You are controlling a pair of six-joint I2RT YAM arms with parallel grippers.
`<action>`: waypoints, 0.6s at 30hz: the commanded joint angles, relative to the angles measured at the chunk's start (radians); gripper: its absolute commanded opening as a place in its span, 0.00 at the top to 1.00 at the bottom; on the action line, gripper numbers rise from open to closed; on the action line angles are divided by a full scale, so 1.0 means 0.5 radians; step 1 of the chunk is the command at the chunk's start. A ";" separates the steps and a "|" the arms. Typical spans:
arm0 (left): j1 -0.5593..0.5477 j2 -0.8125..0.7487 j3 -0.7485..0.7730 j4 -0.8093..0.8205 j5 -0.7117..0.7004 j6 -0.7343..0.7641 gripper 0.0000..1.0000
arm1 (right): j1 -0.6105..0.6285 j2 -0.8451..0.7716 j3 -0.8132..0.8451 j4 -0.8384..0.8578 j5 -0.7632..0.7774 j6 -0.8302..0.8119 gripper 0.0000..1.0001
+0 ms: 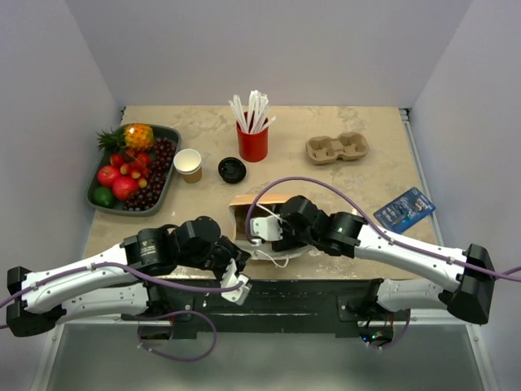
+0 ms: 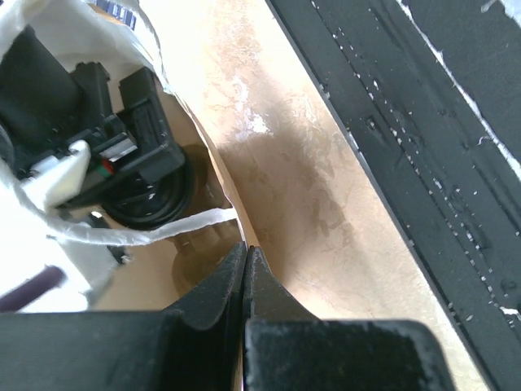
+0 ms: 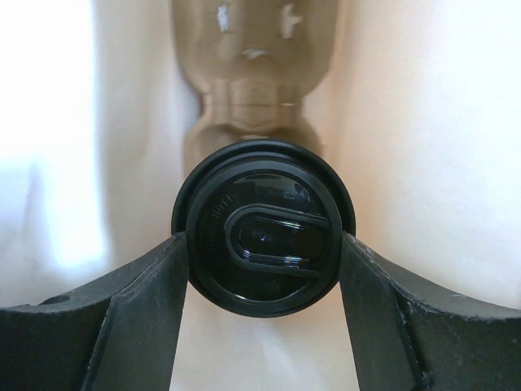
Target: Pack the takeout coffee
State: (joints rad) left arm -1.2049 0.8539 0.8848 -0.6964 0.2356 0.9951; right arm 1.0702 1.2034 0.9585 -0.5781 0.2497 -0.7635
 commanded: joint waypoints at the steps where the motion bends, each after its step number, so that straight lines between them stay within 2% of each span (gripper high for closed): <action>1: 0.001 -0.017 0.034 0.074 0.047 -0.106 1.00 | -0.011 -0.118 -0.048 0.199 0.022 -0.151 0.50; 11: 0.029 -0.011 0.077 0.080 0.066 -0.201 1.00 | -0.014 0.032 -0.091 0.083 -0.002 -0.124 0.49; 18: 0.038 -0.014 0.080 0.080 0.066 -0.205 1.00 | -0.014 0.063 -0.137 0.141 0.013 -0.139 0.46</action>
State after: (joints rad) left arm -1.1904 0.8536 0.8864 -0.6888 0.2466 0.9150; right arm 1.0668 1.2205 0.9077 -0.5106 0.2447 -0.8314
